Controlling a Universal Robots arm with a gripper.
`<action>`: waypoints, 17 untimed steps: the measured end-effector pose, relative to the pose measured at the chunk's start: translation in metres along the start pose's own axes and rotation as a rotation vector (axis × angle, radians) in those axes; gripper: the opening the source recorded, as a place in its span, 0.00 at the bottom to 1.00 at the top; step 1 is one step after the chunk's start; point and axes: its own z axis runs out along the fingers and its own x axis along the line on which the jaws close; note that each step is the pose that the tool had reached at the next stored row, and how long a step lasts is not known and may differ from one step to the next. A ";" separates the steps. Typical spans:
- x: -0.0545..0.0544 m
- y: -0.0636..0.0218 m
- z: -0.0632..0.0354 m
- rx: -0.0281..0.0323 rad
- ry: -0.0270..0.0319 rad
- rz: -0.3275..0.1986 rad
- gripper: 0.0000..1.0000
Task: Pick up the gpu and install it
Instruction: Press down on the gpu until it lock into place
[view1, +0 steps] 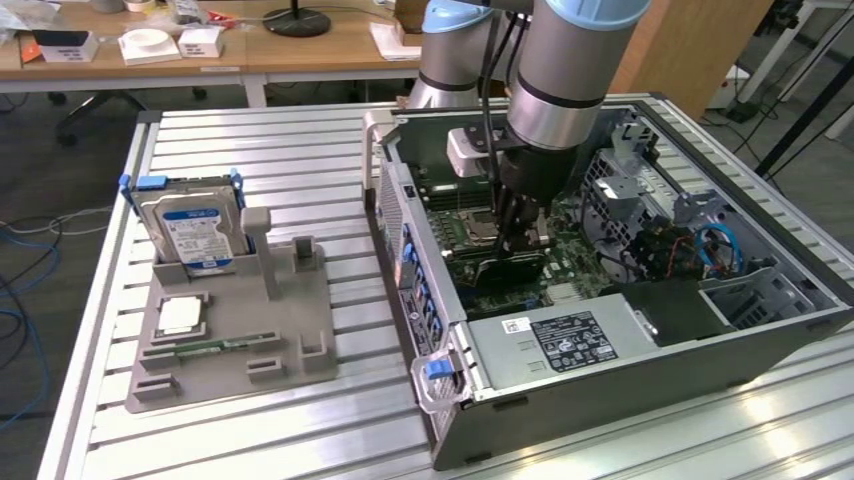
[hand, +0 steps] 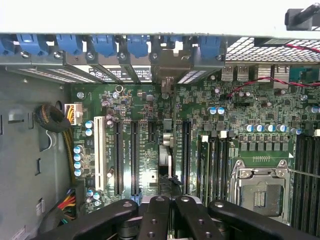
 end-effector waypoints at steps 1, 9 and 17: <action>0.000 0.0000 0.0000 0.0000 0.0000 0.000 0.11; 0.000 0.0000 0.0005 0.0000 0.0000 0.000 0.11; -0.001 0.0014 0.0079 0.0015 0.0001 0.000 0.11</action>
